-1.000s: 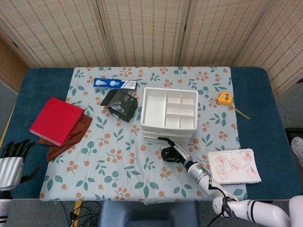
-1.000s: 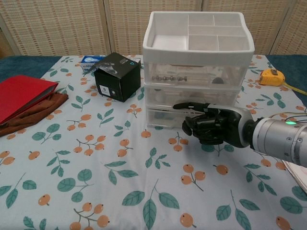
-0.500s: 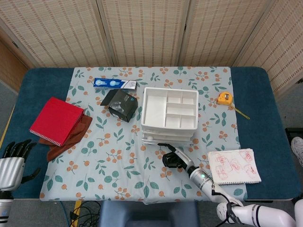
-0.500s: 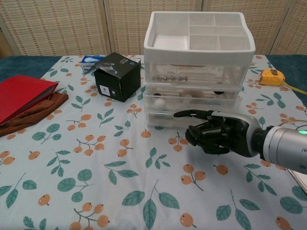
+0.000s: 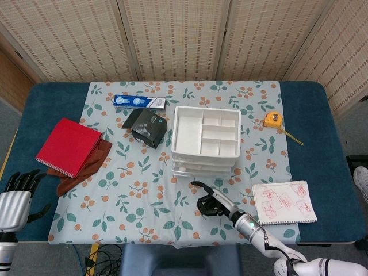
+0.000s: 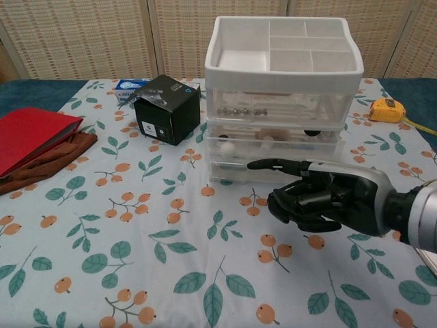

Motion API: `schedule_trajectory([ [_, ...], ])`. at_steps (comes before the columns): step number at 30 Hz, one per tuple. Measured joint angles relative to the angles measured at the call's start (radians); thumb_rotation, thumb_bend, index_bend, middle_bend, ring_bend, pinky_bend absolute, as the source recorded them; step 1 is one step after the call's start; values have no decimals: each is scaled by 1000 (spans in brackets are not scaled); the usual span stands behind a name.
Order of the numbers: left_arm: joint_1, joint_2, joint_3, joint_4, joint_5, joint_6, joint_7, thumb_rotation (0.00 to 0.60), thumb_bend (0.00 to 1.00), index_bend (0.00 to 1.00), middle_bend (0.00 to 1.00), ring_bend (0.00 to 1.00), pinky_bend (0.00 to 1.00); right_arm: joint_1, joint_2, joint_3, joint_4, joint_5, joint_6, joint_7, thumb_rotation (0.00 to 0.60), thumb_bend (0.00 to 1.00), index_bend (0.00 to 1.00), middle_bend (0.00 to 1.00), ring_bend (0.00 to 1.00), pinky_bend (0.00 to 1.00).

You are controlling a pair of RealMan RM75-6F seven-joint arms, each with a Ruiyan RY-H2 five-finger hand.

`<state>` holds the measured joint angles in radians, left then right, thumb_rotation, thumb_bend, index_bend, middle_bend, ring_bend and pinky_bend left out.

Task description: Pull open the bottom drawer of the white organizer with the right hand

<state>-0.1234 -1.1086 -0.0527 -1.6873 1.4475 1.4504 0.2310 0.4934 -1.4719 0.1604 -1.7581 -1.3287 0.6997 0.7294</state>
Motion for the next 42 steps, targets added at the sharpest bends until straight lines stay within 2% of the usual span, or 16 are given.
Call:
schedule_trajectory([
  [6,0,-2,2,1,0,-1,1,600,214,182,149,141,91,-21,44,-18,-38,-51,97,-119,600,665,60,713,919,1000],
  [12,-2,-4,3,3,2,-4,0,600,214,182,149,141,91,-30,80,-21,-63,-11,147,-211,600,665,60,713,919,1000],
  [27,-4,-3,4,0,0,-7,2,600,214,182,149,141,91,1,56,2,6,127,148,-300,600,665,61,713,919,1000],
  [30,-4,-3,3,-2,-1,-6,3,600,215,182,149,141,91,8,53,5,14,145,140,-311,600,665,96,713,919,1000],
  [36,-3,-3,5,-4,-2,-5,5,600,214,182,149,141,91,9,66,-3,1,149,131,-317,600,665,160,713,919,1000],
  [42,-5,-4,5,-4,0,-8,6,600,214,182,149,141,91,0,85,-22,-26,130,131,-318,600,665,169,713,919,1000],
])
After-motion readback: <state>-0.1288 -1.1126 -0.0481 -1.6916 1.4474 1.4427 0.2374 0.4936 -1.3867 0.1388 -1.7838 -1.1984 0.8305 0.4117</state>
